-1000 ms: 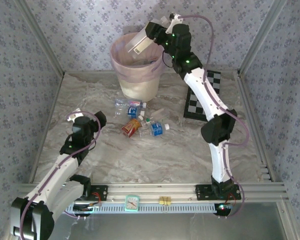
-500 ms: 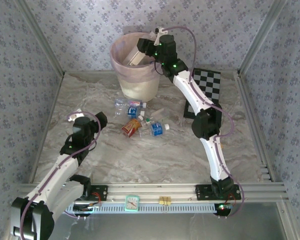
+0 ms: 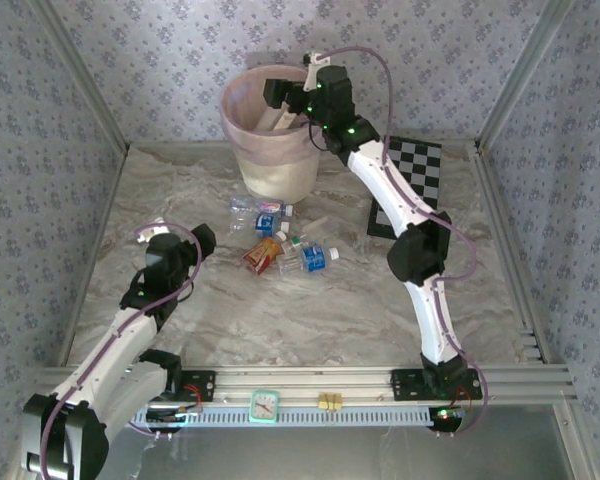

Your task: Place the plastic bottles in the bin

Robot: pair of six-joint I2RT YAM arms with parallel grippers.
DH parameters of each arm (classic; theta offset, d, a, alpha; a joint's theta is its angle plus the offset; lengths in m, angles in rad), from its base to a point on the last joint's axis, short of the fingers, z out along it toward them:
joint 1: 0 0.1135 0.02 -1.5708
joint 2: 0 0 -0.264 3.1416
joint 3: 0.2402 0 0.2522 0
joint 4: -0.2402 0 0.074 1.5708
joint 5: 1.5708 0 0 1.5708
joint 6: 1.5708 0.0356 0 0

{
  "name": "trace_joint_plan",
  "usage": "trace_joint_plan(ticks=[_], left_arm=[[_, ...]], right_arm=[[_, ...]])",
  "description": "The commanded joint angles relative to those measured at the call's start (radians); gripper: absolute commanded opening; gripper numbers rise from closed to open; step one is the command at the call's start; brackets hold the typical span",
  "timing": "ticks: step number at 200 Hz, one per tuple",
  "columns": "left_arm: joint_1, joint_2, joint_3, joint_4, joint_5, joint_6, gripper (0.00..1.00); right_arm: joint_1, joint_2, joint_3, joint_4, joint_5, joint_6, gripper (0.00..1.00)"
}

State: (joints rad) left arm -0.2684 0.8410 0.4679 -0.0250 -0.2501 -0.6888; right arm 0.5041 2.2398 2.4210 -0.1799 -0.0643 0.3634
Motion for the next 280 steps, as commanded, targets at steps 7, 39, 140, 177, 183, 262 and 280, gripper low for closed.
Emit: trace_joint_plan(ticks=[7, 39, 140, 177, 183, 262, 280], left_arm=[[0.008, 0.025, 0.03, 0.025, 0.036, -0.017, 1.0], [0.008, 0.055, 0.044, 0.043, 0.064, -0.03, 1.0], [0.007, 0.087, 0.063, 0.049, 0.088, -0.027, 1.0], [0.008, 0.119, 0.07, 0.078, 0.114, -0.032, 1.0], [0.008, 0.125, 0.072, 0.084, 0.118, -0.031, 1.0], [0.005, 0.214, 0.1, 0.132, 0.177, -0.05, 1.0], [0.003, 0.233, 0.115, 0.133, 0.194, -0.049, 1.0]], right_arm=[[0.011, -0.186, -0.094, -0.04, 0.04, -0.077, 1.0], [0.009, -0.284, -0.229, -0.013, 0.067, -0.095, 1.0], [0.035, -0.367, -0.501, -0.019, 0.082, 0.033, 1.0], [0.107, -0.552, -0.793, -0.021, 0.251, 0.056, 1.0], [0.118, -0.578, -0.83, -0.037, 0.272, 0.057, 1.0], [0.268, -0.804, -1.25, -0.262, 0.438, 0.47, 1.0], [0.29, -0.815, -1.317, -0.283, 0.42, 0.601, 1.0]])
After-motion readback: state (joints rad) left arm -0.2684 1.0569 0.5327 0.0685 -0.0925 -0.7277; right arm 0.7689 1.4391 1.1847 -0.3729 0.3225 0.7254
